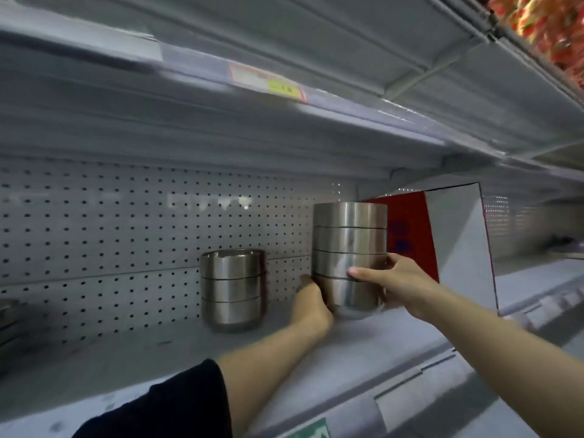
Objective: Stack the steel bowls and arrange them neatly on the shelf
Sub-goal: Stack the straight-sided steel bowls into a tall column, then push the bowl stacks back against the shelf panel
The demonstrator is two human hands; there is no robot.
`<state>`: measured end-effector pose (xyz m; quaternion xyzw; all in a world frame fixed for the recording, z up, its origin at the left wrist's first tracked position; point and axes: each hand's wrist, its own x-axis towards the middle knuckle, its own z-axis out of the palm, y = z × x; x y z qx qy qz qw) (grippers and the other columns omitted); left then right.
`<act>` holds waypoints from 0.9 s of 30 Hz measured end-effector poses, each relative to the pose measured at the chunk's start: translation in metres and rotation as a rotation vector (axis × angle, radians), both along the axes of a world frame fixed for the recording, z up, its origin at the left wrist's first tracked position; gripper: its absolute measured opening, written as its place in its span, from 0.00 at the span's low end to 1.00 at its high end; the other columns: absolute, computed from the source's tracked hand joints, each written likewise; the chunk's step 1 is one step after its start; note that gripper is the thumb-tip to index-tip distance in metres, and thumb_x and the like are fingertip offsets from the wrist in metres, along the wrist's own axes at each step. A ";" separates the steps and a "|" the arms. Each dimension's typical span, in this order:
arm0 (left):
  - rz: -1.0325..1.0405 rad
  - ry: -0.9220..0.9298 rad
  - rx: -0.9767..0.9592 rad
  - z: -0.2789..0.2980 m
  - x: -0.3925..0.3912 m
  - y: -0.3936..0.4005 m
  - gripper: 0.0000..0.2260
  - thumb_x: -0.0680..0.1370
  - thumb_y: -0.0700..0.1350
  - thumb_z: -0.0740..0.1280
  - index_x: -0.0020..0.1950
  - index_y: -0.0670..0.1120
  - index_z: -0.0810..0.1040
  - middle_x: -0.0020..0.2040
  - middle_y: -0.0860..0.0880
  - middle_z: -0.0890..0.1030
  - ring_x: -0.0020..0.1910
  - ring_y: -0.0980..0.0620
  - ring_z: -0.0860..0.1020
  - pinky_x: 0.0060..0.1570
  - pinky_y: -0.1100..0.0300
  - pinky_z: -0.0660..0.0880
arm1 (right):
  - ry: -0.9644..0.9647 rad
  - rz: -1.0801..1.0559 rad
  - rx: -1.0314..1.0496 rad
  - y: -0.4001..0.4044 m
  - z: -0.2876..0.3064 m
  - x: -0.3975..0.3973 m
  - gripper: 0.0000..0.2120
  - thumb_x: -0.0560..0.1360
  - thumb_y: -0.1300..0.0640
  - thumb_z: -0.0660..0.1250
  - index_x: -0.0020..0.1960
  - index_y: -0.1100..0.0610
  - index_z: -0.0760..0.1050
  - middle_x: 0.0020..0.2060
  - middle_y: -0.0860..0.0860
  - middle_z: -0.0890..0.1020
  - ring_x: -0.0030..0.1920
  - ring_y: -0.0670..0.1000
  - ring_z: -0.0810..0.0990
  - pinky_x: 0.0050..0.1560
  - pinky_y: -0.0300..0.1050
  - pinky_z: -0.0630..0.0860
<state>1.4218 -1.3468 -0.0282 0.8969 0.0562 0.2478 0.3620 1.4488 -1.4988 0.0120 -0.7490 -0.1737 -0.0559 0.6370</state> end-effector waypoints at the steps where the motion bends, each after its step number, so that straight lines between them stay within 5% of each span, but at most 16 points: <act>1: 0.024 -0.005 -0.009 0.000 0.012 0.003 0.14 0.79 0.41 0.59 0.64 0.40 0.67 0.61 0.41 0.76 0.59 0.43 0.76 0.56 0.55 0.72 | -0.003 0.014 0.003 0.003 0.000 0.010 0.34 0.59 0.53 0.81 0.61 0.59 0.72 0.49 0.51 0.82 0.46 0.49 0.82 0.39 0.39 0.80; 4: 0.160 0.022 0.000 0.001 0.046 0.010 0.20 0.83 0.48 0.47 0.67 0.40 0.69 0.65 0.41 0.74 0.63 0.44 0.73 0.63 0.56 0.68 | -0.005 0.050 -0.002 0.013 -0.001 0.041 0.31 0.63 0.55 0.79 0.63 0.58 0.72 0.49 0.52 0.83 0.46 0.49 0.82 0.35 0.38 0.77; 7: 0.168 0.028 -0.078 -0.001 0.072 0.014 0.18 0.81 0.43 0.56 0.70 0.39 0.63 0.66 0.41 0.73 0.64 0.43 0.73 0.64 0.54 0.70 | -0.041 0.057 -0.052 0.022 -0.002 0.074 0.31 0.63 0.54 0.79 0.62 0.56 0.73 0.49 0.51 0.82 0.46 0.48 0.81 0.38 0.38 0.75; 13: 0.173 0.001 -0.095 -0.022 0.122 0.025 0.23 0.80 0.40 0.59 0.73 0.43 0.58 0.69 0.44 0.70 0.68 0.47 0.70 0.68 0.56 0.68 | -0.039 0.110 -0.171 0.032 -0.004 0.135 0.43 0.59 0.47 0.79 0.70 0.55 0.65 0.62 0.53 0.77 0.55 0.52 0.77 0.61 0.50 0.75; 20: 0.236 0.088 -0.119 -0.030 0.170 0.018 0.24 0.80 0.37 0.57 0.74 0.41 0.55 0.70 0.43 0.67 0.68 0.47 0.68 0.70 0.55 0.66 | -0.003 0.230 -0.179 0.028 -0.016 0.194 0.42 0.58 0.47 0.79 0.68 0.55 0.68 0.57 0.48 0.78 0.56 0.49 0.76 0.56 0.43 0.74; 23: 0.248 0.122 -0.086 -0.031 0.182 0.014 0.27 0.80 0.36 0.58 0.76 0.40 0.50 0.71 0.41 0.66 0.69 0.46 0.68 0.69 0.57 0.66 | 0.007 0.249 -0.154 0.027 -0.020 0.210 0.39 0.62 0.50 0.78 0.68 0.54 0.66 0.56 0.49 0.77 0.53 0.48 0.75 0.44 0.36 0.72; 27: 0.258 0.097 -0.141 -0.035 0.197 0.015 0.22 0.80 0.37 0.57 0.73 0.38 0.56 0.68 0.40 0.70 0.66 0.45 0.71 0.65 0.58 0.67 | -0.003 0.240 -0.126 0.030 -0.030 0.229 0.38 0.63 0.52 0.78 0.69 0.53 0.66 0.59 0.50 0.76 0.53 0.47 0.73 0.42 0.35 0.70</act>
